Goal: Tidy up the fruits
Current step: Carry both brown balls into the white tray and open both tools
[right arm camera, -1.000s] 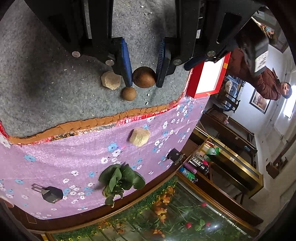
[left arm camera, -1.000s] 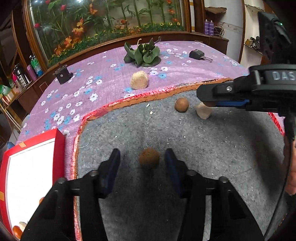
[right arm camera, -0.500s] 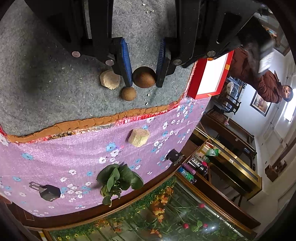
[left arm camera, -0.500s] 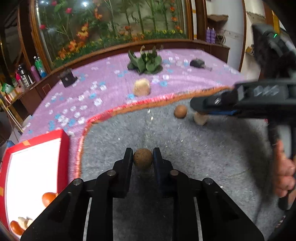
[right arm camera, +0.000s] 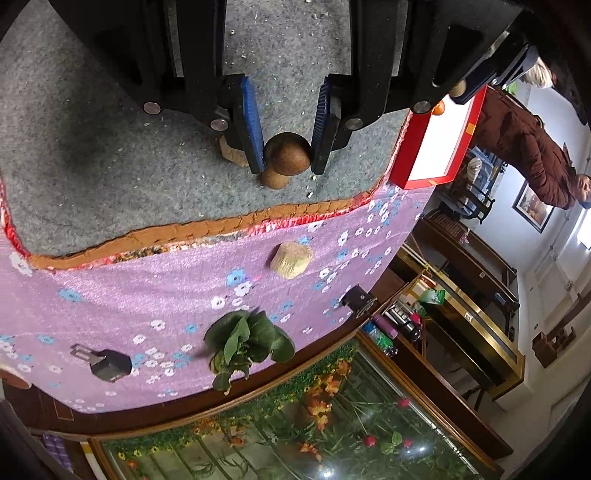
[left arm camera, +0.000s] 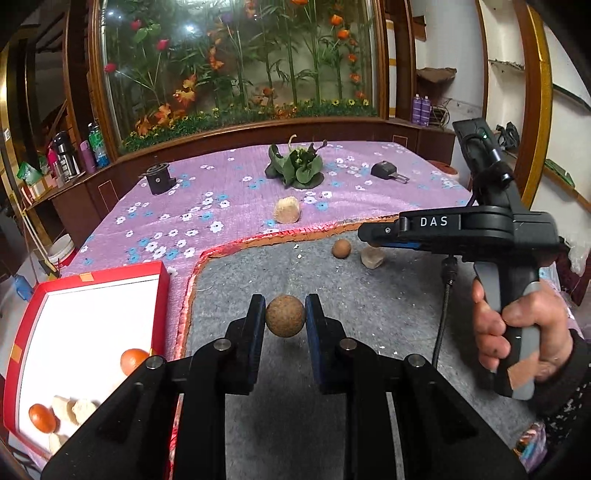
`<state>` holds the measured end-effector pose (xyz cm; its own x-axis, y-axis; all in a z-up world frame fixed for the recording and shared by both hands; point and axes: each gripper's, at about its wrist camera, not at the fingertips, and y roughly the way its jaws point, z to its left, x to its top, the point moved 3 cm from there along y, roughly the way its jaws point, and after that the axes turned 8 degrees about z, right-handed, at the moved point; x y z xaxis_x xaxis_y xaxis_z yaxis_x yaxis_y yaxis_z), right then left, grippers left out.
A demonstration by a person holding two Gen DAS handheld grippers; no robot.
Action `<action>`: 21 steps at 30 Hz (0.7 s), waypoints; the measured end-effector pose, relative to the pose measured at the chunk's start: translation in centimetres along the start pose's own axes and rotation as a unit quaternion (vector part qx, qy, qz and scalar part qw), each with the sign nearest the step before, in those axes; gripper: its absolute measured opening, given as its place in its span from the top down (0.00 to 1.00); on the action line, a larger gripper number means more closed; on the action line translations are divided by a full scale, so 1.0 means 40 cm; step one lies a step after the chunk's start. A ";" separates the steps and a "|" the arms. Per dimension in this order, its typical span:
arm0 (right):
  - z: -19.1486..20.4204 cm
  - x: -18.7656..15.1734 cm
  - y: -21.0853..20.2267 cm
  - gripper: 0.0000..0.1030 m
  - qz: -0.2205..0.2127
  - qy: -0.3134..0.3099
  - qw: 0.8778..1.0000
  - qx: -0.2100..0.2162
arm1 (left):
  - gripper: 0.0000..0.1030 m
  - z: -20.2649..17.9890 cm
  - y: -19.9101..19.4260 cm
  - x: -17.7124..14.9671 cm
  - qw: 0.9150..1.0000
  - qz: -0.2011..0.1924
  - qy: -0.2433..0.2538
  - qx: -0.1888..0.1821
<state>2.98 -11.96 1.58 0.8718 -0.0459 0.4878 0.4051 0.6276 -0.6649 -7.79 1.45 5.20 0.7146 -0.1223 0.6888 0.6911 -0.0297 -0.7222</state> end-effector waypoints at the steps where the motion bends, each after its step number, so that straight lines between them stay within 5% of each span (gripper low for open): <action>1: 0.002 0.002 -0.003 0.74 -0.004 -0.004 1.000 -0.002 | 0.81 0.001 -0.006 0.000 1.000 -0.002 -0.001 -0.001; 21: 0.201 -0.073 -0.116 0.75 -0.037 -0.089 0.995 0.004 | 0.81 0.083 -0.061 -0.050 0.999 -0.025 -0.026 -0.006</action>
<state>-3.68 -8.47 7.78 0.7768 0.0446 0.6282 0.4644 0.6332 -0.6192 -10.56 5.04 5.80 0.6838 -0.0681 0.7265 0.7251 -0.0469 -0.6870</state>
